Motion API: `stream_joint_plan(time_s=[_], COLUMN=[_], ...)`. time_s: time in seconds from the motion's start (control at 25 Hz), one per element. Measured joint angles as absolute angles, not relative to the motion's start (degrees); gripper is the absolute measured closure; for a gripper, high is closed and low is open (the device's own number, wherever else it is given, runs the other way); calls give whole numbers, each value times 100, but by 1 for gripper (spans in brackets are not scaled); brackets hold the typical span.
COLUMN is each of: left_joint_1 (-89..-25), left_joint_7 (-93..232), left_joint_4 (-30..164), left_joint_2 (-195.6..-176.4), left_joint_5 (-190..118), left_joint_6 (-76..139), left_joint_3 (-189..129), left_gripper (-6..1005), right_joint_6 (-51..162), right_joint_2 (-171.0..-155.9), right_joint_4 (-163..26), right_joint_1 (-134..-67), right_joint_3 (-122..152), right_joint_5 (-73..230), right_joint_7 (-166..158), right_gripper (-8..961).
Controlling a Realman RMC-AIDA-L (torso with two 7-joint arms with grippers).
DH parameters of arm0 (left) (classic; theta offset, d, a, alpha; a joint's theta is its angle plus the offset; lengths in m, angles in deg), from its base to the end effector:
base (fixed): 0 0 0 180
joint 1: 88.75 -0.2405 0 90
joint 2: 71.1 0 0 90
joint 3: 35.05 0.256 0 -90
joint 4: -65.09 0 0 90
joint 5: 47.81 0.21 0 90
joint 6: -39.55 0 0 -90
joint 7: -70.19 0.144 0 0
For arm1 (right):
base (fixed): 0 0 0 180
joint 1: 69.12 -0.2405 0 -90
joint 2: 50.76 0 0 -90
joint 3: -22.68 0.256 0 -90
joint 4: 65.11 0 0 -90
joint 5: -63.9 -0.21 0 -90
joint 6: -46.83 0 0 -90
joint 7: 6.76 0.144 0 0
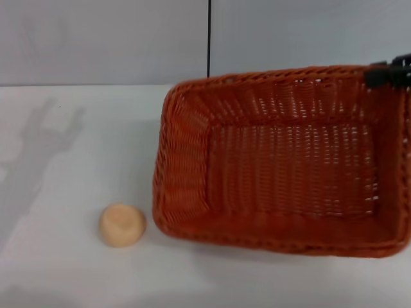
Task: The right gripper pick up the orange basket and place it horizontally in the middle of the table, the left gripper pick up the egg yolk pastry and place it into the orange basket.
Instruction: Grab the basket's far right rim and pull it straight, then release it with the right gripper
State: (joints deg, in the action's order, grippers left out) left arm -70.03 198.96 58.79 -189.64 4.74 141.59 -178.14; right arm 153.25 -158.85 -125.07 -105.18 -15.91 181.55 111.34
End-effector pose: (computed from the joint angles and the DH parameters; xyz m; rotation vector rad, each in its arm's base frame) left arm -0.3127 0.2668 0.0519 -1.5403 -0.5727 -1.4882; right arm 0.2095 0.3591 0.1300 -2.7712 0.9040 0.4976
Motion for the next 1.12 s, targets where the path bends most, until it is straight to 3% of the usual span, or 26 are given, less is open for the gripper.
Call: stream_joint_plan(time_s=[0.2, 0.76, 0.88, 1.12], left_joint_1=[-7003, -7030, -7035, -7024], left_joint_7=[19895, 19935, 19937, 19945], left_joint_4=[5876, 5928, 5929, 5935], left_joint_2=[-18958, -18963, -18965, -18966], left_joint_5=[474, 475, 475, 475], left_joint_6=[14155, 14120, 14114, 14045], left_joint_3=[-17814, -17814, -17814, -17814], left_gripper=[200, 200, 200, 200], right_joint_6=[15696, 15718, 15565, 15064], right_joint_2=[-15695, -15649, -15668, -15846], right_joint_4=[-12436, -10970, -10671, -10489], right_joint_1=[-10504, -10679, -10695, -10564], right_joint_3=[-1540, -1589, -1606, -1636], right_joint_5=[17620, 17643, 17750, 17950], right_joint_7=[11057, 10239, 10099, 10058], right_gripper=[765, 769, 770, 772])
